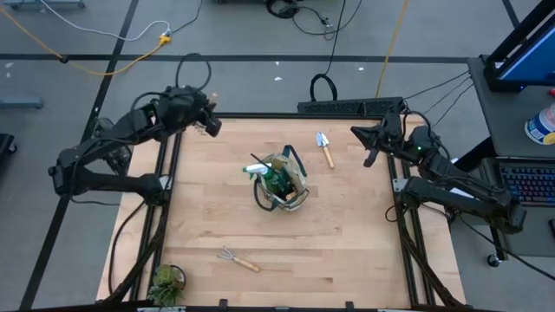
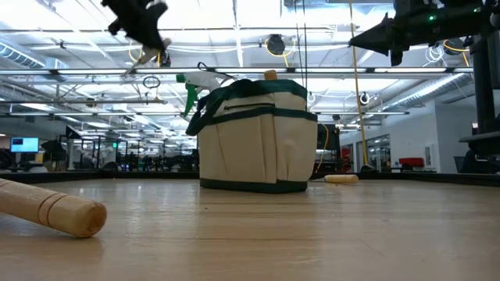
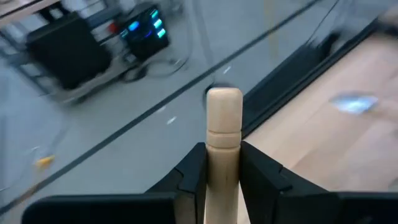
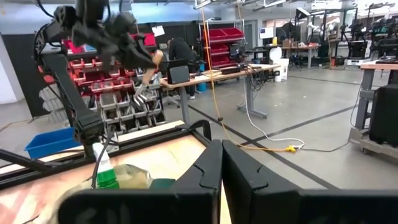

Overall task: Pick & Place Garden tools in Gardening bag
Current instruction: Put the top hand rake into the gardening bag

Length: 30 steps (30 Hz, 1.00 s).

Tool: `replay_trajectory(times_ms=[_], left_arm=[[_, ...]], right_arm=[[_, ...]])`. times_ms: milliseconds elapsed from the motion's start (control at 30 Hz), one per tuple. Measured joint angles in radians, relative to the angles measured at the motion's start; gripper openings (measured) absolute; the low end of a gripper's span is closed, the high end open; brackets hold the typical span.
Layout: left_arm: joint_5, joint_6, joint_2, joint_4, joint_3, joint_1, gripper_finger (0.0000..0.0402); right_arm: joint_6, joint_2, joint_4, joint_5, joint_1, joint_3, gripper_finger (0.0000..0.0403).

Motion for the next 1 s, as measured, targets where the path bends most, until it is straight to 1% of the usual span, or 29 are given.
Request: replay_trajectory(times_ms=[100, 233, 467, 633, 767, 1000], left_arm=[[0.051, -0.058, 0.000, 0.071, 0.023, -0.031, 0.0075], [0.103, -0.131, 0.001, 0.194, 0.024, -0.077, 0.0076], [0.106, -0.253, 0.031, 0.377, 0.024, -0.186, 0.0076], [0.091, -0.307, 0.059, 0.476, 0.025, -0.270, 0.0076], [0.038, -0.321, 0.089, 0.551, 0.025, -0.348, 0.0076], [-0.052, -0.325, 0.171, 0.695, 0.025, -0.474, 0.0076]], right_arm=[[-0.006, -0.021, -0.015, 0.001, 0.000, 0.000, 0.0000], [-0.008, -0.045, -0.040, 0.001, 0.000, 0.000, 0.0000], [-0.021, -0.077, -0.096, 0.000, 0.000, 0.000, 0.0000], [-0.027, -0.111, -0.148, -0.023, 0.000, 0.000, 0.0000], [-0.027, -0.148, -0.172, -0.052, 0.000, 0.000, 0.0000], [-0.014, -0.209, -0.221, -0.067, 0.000, 0.000, 0.0000]])
